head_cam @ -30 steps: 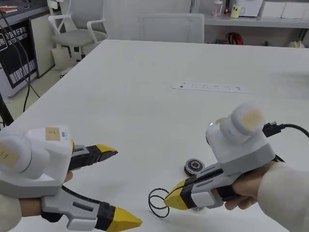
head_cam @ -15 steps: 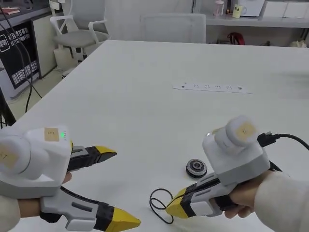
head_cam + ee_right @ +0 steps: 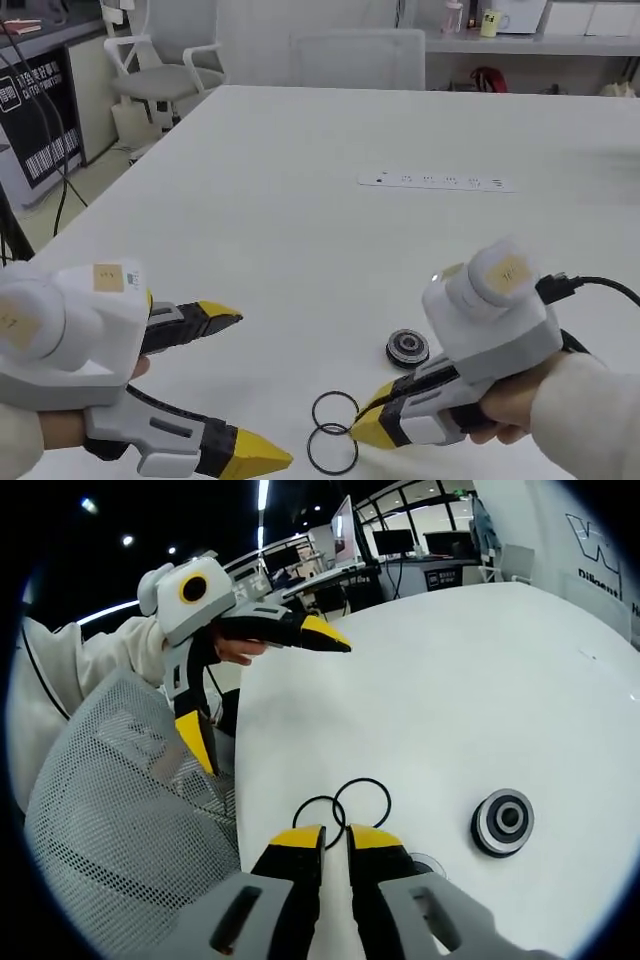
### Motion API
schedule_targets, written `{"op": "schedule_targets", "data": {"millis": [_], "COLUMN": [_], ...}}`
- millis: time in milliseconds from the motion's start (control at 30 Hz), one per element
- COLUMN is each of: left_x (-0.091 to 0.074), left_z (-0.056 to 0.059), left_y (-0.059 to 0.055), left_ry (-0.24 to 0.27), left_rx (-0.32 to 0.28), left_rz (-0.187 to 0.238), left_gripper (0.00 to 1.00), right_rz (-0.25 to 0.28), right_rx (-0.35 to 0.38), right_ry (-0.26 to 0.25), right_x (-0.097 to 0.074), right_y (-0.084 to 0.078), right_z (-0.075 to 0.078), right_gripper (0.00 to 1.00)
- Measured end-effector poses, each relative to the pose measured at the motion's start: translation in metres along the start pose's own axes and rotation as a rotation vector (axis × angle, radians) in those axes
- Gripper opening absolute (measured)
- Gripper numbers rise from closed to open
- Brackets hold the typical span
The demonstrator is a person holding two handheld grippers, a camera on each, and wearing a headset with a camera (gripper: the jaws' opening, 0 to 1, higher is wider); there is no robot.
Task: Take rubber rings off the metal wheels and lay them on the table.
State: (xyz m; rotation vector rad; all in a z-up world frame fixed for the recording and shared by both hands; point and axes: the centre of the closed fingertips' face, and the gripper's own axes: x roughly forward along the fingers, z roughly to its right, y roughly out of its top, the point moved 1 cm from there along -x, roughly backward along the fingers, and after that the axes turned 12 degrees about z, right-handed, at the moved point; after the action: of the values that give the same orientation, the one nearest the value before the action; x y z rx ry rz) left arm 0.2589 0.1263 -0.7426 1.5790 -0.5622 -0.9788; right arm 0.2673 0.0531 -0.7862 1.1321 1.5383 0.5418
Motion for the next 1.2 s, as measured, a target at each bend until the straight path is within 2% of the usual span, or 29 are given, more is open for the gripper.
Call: {"op": "schedule_targets", "data": {"millis": [167,300,600,733,900,1000,1067,1200], "left_x": [-0.001,-0.002,-0.004,-0.004,-0.001,0.002,0.004,0.008], "left_z": [-0.002,-0.006,-0.011,-0.011,-0.014,-0.016,-0.020,-0.026], "left_y": [0.001,0.005,0.008,0.010,0.020,0.024,0.028,0.043], "left_ry": [0.000,0.007,0.014,0.011,0.014,0.018,0.033,0.040], "left_rx": [0.005,0.008,0.011,0.016,0.006,0.020,0.044,0.063], "left_rz": [-0.004,0.004,0.004,0.003,0.031,0.031,0.028,0.052], "left_gripper": [0.92,0.92,0.92,0.92,0.92,0.92,0.91,0.90], "right_rz": [0.065,0.136,0.270,0.308,0.348,0.365,0.381,0.389], "right_rx": [0.020,0.045,0.052,0.056,0.057,0.052,0.049,0.044], "right_ry": [-0.037,-0.072,-0.142,-0.168,-0.202,-0.216,-0.227,-0.231], "right_x": [-0.011,-0.022,-0.050,-0.061,-0.072,-0.077,-0.081,-0.082], "right_y": [0.016,0.033,0.067,0.074,0.081,0.082,0.083,0.083], "right_z": [0.010,0.020,0.037,0.042,0.051,0.055,0.057,0.060], "right_gripper": [0.07,0.08,0.09,0.09,0.10,0.11,0.11,0.11]}}
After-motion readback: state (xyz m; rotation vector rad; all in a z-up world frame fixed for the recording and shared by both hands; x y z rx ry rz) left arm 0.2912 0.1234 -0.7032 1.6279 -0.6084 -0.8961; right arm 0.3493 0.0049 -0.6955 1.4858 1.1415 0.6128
